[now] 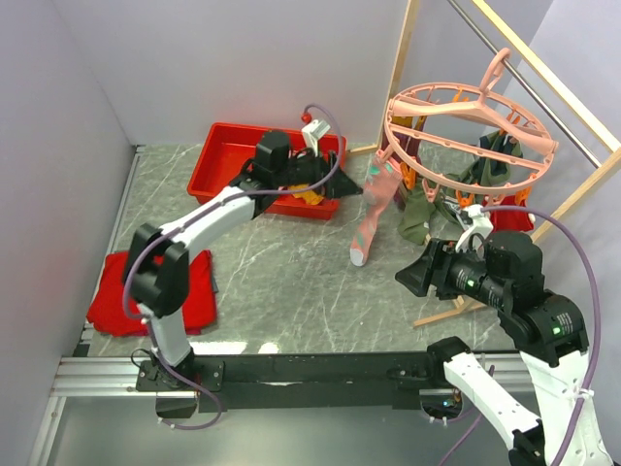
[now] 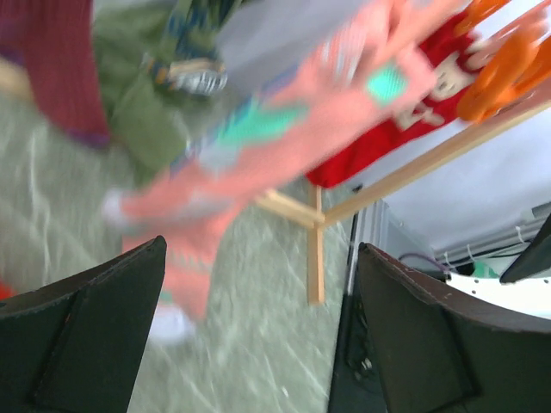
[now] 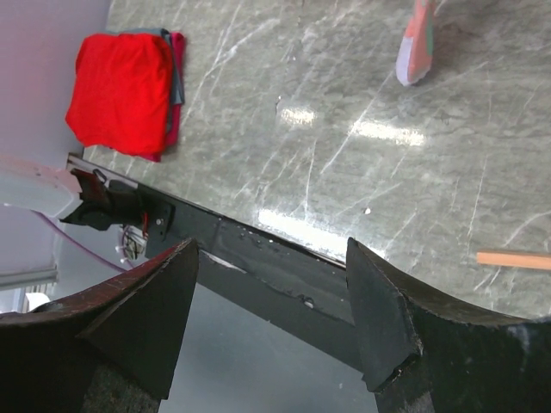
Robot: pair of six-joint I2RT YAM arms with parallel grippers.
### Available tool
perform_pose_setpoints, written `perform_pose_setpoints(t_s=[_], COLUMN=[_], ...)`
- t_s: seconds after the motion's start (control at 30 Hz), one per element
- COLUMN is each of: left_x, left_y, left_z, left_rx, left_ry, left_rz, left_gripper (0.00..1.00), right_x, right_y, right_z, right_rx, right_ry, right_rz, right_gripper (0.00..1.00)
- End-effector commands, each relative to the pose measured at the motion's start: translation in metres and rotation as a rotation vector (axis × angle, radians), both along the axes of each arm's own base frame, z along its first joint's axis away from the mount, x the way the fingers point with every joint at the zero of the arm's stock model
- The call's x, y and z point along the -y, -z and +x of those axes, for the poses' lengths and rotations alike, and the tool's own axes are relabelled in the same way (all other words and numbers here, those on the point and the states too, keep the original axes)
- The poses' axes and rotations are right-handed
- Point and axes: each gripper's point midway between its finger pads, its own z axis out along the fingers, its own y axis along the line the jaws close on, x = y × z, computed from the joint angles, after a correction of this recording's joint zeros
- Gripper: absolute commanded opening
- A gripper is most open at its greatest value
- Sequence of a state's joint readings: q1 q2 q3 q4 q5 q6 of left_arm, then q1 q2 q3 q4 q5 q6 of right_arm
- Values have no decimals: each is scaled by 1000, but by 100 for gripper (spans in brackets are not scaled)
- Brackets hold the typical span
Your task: Remove the socks clipped to the hanger
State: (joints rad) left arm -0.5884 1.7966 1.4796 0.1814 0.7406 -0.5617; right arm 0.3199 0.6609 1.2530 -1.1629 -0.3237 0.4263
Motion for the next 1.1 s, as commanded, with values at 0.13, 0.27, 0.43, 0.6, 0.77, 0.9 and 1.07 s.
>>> perform_pose_setpoints(t_s=[0.13,0.27,0.43,0.6,0.77,0.9,1.07], left_x=[16,26,32,54,69,68,52], left_y=[-64,-50,-57,-43,-39,-47,-53], left_z=[9,18,0,-10,-11,-20,-44], left_rx=[309,335,317,296,276,291,255], left_ry=[246,293,380,410,357,260,164], left_rz=[-254,-215,-306,-286,-240,-210,-157], left_gripper=[96,96,96,97,94,68,29], right_x=[3,3,0,-2,-4,-4,-3], right_y=[-26,-25,-25,-23,-26,-23,-15], right_z=[-7,-10,-10,-9,-7,-9,-11], right_rx=[62,45,23,9,16,18,18], right_ry=[24,22,13,-2,-3,0,7], right_rz=[39,43,47,40,54,62,71], right_gripper=[76,76,76,76,76,76,76])
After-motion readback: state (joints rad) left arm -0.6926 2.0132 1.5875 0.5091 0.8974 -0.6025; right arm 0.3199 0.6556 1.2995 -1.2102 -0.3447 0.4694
